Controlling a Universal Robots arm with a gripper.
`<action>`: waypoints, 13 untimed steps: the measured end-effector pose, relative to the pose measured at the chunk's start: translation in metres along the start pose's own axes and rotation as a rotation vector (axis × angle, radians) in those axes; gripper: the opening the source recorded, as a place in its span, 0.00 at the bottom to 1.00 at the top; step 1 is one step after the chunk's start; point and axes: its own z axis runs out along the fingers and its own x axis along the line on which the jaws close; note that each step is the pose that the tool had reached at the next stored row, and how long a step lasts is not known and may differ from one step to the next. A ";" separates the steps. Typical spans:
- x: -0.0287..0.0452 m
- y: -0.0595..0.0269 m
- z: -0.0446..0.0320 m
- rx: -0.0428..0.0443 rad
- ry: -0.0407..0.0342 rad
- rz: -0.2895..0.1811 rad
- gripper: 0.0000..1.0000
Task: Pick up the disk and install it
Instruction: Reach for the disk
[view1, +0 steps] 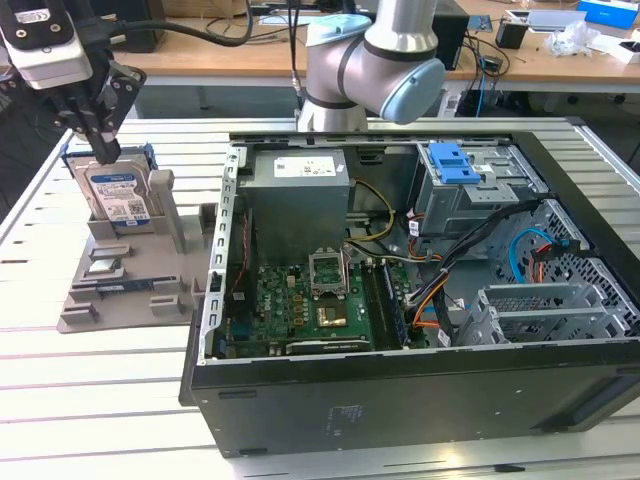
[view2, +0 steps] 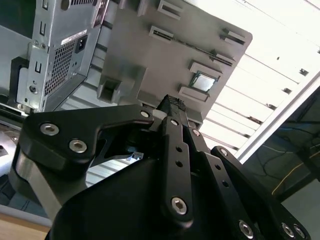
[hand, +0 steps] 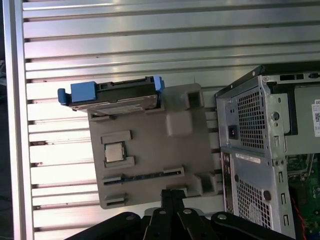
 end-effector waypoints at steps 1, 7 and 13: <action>0.0025 -0.0002 -0.0001 0.0000 0.0000 0.000 0.11; 0.0098 -0.0007 -0.0002 0.0000 0.0000 0.000 0.11; 0.0216 -0.0016 -0.0004 0.0000 0.0000 0.000 0.11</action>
